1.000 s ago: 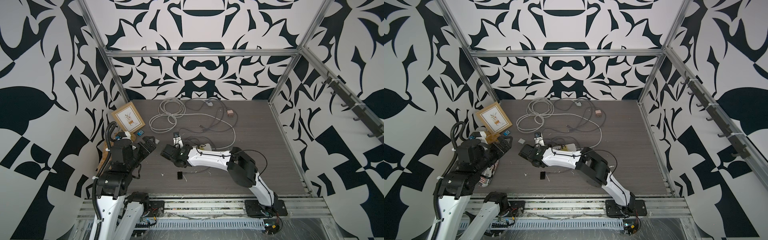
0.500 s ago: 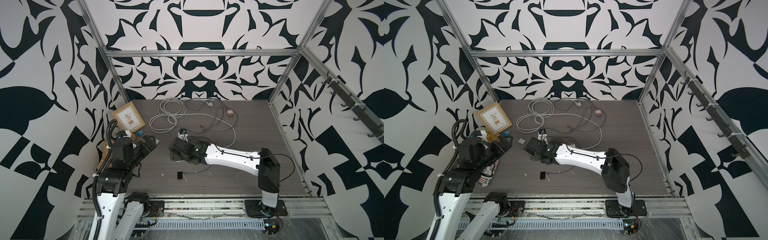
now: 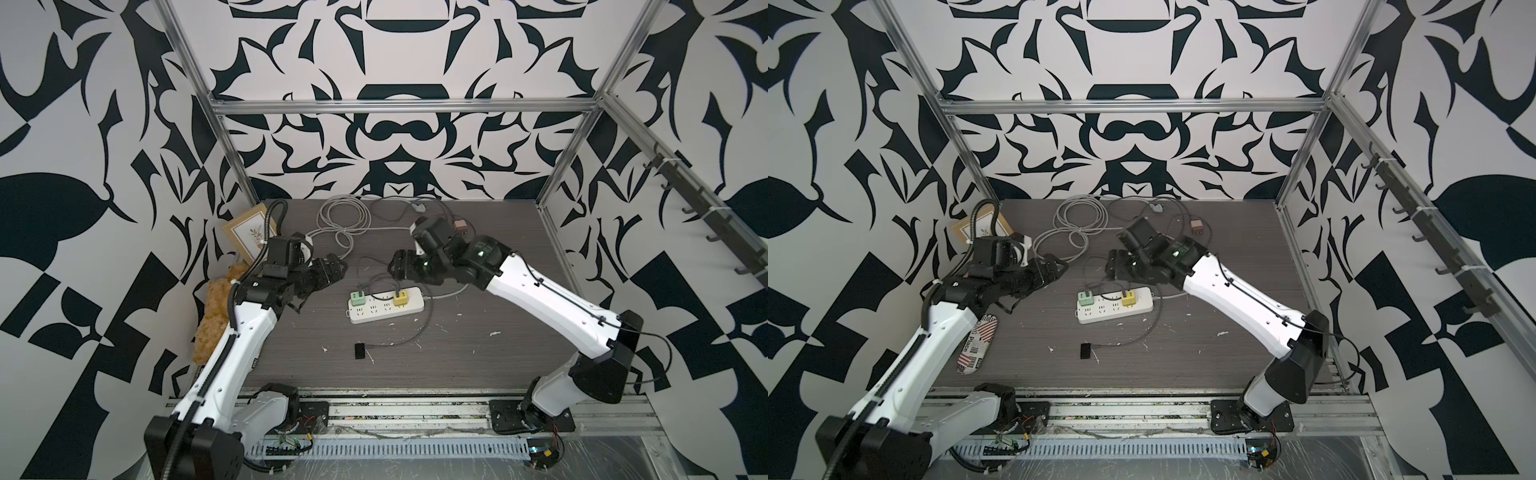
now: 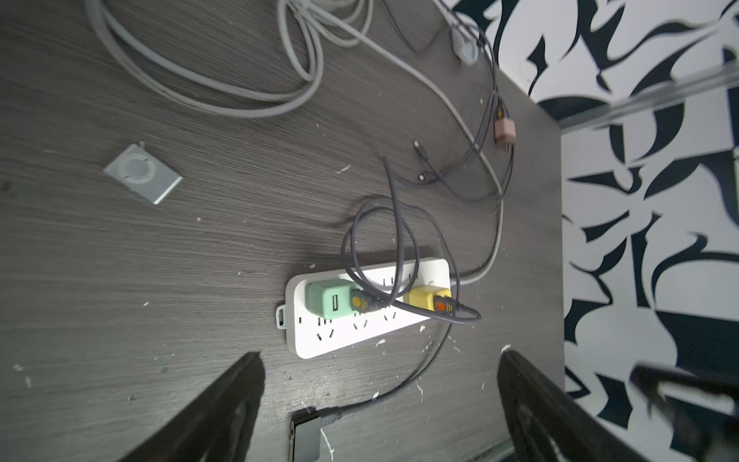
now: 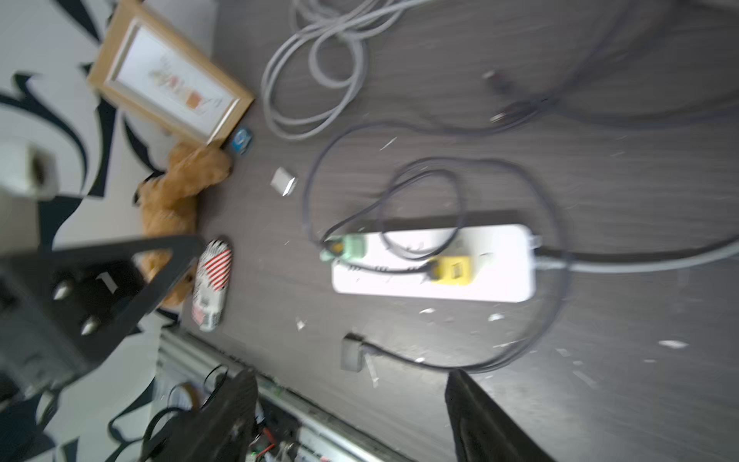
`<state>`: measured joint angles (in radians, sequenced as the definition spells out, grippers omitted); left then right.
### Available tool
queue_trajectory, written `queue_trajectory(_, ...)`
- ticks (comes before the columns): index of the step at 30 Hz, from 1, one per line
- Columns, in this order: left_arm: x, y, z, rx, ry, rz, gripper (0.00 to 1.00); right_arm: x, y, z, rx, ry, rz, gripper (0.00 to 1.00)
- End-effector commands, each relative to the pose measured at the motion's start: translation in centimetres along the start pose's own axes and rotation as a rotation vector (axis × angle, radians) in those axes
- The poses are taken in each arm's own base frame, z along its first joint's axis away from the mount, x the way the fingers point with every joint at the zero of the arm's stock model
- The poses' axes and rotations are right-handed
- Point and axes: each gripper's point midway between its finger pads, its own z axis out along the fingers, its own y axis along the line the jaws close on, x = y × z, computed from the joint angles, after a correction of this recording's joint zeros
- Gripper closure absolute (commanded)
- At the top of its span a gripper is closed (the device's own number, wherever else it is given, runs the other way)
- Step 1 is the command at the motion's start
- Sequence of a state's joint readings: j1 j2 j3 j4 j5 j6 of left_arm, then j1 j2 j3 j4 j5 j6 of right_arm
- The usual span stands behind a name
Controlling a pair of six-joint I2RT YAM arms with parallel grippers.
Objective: Charge mp3
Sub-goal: Adjust the charging cable at the center of the board.
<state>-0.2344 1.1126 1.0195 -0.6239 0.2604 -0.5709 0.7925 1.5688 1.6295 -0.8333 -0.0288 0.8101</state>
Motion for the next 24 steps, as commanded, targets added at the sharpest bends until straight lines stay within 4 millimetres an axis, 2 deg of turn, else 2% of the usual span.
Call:
queue_trajectory(1,-0.5,-2.5,1.4,0.043,0.051,0.141,0.06,-0.8,-5.4,0.6,0.081,0.111,-0.020,0.26)
queue_trajectory(2,-0.5,-2.7,2.2,0.038,0.081,0.149,0.07,-1.8,-6.5,1.0,0.096,0.105,-0.004,0.27)
queue_trajectory(5,-0.2,-1.7,5.2,-0.029,0.200,0.127,0.10,-3.3,-7.5,3.0,0.081,0.109,0.012,0.28)
queue_trajectory(8,-0.3,-2.3,7.5,-0.024,0.260,0.150,0.13,-3.5,-7.8,5.7,0.060,0.152,0.006,0.29)
queue_trajectory(11,0.1,-1.9,9.9,-0.059,0.327,0.197,0.14,-3.3,-8.5,8.2,0.068,0.198,0.022,0.30)
queue_trajectory(12,0.3,-1.8,10.6,-0.063,0.355,0.195,0.19,-3.2,-8.7,9.0,0.071,0.208,0.030,0.30)
queue_trajectory(17,0.8,-1.2,13.2,-0.051,0.422,0.212,0.26,-4.0,-10.6,10.9,0.134,0.172,0.092,0.30)
queue_trajectory(20,0.4,-1.4,14.0,-0.038,0.421,0.235,0.39,-5.1,-12.0,11.6,0.166,0.128,0.126,0.30)
queue_trajectory(24,-0.3,-1.9,14.5,-0.015,0.400,0.273,0.64,-6.8,-14.7,12.9,0.237,0.077,0.159,0.30)
